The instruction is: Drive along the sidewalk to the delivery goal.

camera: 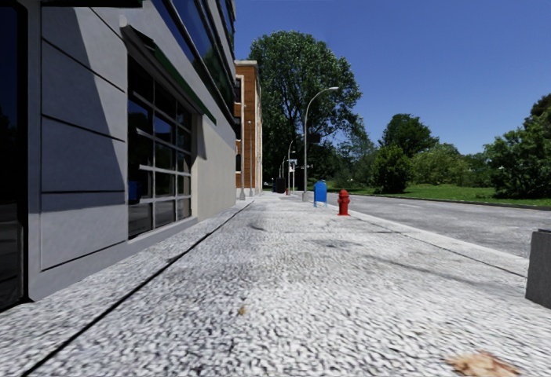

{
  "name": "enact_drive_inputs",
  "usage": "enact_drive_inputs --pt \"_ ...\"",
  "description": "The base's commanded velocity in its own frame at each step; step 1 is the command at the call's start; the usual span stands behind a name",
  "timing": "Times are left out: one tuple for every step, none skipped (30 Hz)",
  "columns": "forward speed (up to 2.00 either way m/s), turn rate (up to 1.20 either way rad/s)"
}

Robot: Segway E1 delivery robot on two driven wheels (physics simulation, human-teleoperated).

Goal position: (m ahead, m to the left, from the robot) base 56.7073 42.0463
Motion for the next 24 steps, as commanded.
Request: enact_drive_inputs --pt "2.0 0.0" --pt "2.0 0.0" --pt "2.0 0.0" --pt "2.0 0.0" --pt "2.0 0.0" --pt "2.0 0.0" --pt "2.0 0.0" --pt "2.0 0.0" --pt "2.0 0.0" --pt "2.0 0.0" --pt "2.0 0.0" --pt "2.0 0.0" --pt "2.0 0.0" --pt "2.0 0.0" --pt "2.0 0.0" --pt "2.0 0.0" --pt "2.0 0.0" --pt "2.0 0.0" --pt "2.0 0.0" --pt "2.0 0.0" --pt "2.0 0.0" --pt "2.0 0.0" --pt "2.0 0.0" --pt "2.0 0.0"
